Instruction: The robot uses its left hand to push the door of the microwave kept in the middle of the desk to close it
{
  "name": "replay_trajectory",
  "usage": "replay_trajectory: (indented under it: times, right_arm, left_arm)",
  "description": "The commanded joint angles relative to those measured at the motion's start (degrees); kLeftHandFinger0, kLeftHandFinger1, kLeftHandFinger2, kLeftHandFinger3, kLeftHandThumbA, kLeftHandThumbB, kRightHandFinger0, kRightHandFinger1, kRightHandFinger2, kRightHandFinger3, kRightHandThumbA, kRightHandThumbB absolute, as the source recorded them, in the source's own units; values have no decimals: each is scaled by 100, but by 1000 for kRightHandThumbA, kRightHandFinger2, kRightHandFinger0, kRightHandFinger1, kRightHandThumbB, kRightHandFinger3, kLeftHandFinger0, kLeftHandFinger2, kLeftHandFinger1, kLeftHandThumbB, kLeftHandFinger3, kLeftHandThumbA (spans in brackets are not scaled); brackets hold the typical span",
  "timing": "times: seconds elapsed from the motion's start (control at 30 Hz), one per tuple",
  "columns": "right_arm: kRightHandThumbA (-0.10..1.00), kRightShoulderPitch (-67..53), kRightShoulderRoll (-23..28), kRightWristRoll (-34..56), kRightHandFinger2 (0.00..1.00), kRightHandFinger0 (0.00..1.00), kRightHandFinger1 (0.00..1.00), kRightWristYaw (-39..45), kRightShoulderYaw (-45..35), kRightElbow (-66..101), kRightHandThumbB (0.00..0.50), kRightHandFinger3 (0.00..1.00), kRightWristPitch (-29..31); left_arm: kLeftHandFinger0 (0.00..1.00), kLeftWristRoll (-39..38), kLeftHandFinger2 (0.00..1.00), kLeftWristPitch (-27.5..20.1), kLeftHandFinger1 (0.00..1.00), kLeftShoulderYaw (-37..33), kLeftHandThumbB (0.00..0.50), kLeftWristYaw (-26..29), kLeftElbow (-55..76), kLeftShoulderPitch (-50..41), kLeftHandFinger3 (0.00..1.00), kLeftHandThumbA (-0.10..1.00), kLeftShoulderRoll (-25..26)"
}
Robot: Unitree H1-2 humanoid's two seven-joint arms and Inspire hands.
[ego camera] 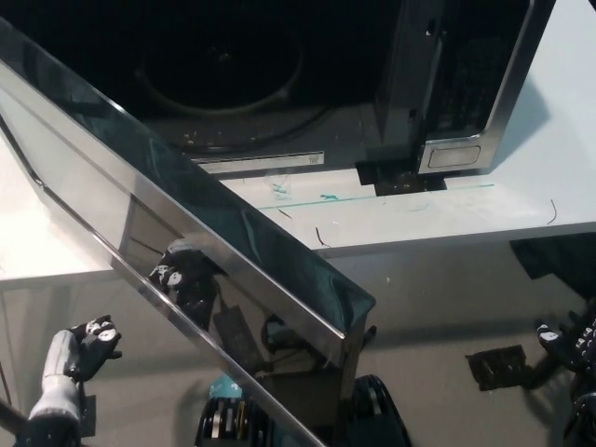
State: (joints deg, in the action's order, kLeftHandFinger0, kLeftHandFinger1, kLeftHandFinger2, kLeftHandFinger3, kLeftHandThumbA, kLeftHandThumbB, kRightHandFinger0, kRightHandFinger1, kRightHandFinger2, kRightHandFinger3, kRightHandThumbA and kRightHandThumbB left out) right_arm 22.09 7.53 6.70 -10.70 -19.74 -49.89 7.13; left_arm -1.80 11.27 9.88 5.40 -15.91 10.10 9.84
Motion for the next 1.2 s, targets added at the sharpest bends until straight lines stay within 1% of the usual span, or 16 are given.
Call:
replay_trajectory:
  times: [0.0, 0.1, 0.13, 0.17, 0.2, 0.23, 0.27, 0.37, 0.43, 0.57, 0.6, 0.7, 0.77, 0.8, 0.83, 1.17]
  right_arm:
    - [829, 254, 175, 171, 868, 807, 811, 32, -36, 77, 19, 995, 347]
    - [826, 240, 210, 191, 889, 824, 829, 45, -57, 22, 2, 1000, 352]
    - [826, 227, 210, 189, 889, 826, 829, 41, -56, 28, 2, 1000, 351]
    - [805, 233, 179, 235, 884, 825, 823, 0, -104, 31, 9, 1000, 316]
    - [801, 214, 161, 200, 893, 834, 831, -32, -83, 72, 0, 1000, 289]
    - [807, 194, 163, 109, 895, 835, 833, -90, -32, 108, 0, 1000, 264]
    - [779, 196, 143, 180, 868, 819, 806, -48, -71, 107, 0, 951, 286]
    - [770, 211, 137, 264, 871, 829, 815, 51, -100, 92, 14, 938, 320]
    - [757, 198, 109, 280, 858, 826, 812, -15, -126, 183, 15, 917, 195]
    - [769, 222, 165, 248, 840, 786, 780, 18, -91, 8, 9, 918, 320]
    - [775, 210, 176, 209, 830, 772, 766, -3, -65, 7, 0, 910, 324]
    - [789, 152, 194, 156, 840, 782, 779, -8, -15, 22, 0, 922, 344]
    - [786, 104, 178, 155, 847, 796, 788, -13, -11, 113, 0, 915, 281]
    - [793, 94, 197, 169, 878, 816, 813, 61, 4, 53, 0, 941, 315]
    - [796, 81, 201, 148, 869, 813, 808, 46, 17, 61, 0, 941, 297]
    - [821, -49, 200, 62, 932, 870, 861, -40, 164, 28, 0, 964, 293]
  left_arm:
    - [593, 312, 822, 1204, 682, -482, 0, -453, 1776, -472, 862, 205, 302]
    - [391, 915, 591, 1566, 493, -1051, 0, -921, 2862, -604, 660, 371, 925]
    - [376, 925, 574, 1566, 479, -1082, 0, -942, 2888, -610, 644, 395, 957]
    - [276, 1047, 457, 1566, 384, -1203, 19, -1197, 3084, -585, 540, 394, 1154]
    - [67, 1355, 249, 1566, 158, -1400, 33, -1706, 3377, -528, 351, 423, 1456]
    - [35, 1323, 204, 1566, 116, -1400, 38, -1929, 3501, -517, 303, 424, 1522]
    - [1, 938, 11, 1566, 5, -1610, 13, -2355, 3835, -409, 138, 295, 1895]
    - [0, 763, 0, 1566, 0, -1738, 26, -2719, 4158, -289, 2, 137, 2094]
    - [0, 768, 22, 1566, 0, -1865, 21, -2948, 4532, -175, 6, 16, 2257]
    - [0, 788, 385, 1566, 59, -2036, 15, -3165, 5145, 149, 442, -63, 2464]
    - [0, 822, 409, 1566, 71, -2057, 4, -3250, 5277, 257, 488, -2, 2487]
    - [0, 868, 493, 1566, 165, -2068, 0, -3482, 5547, 505, 591, -77, 2495]
    - [0, 868, 491, 1566, 191, -2058, 7, -3531, 5658, 613, 557, -98, 2452]
    - [0, 867, 432, 1566, 169, -2089, 53, -3506, 5817, 950, 447, -100, 2303]
    - [0, 848, 408, 1566, 156, -2149, 53, -3490, 5811, 1067, 413, -100, 2264]
    - [0, 1825, 267, 1566, 22, -2329, 78, -4224, 5270, 1949, 242, -100, 1594]
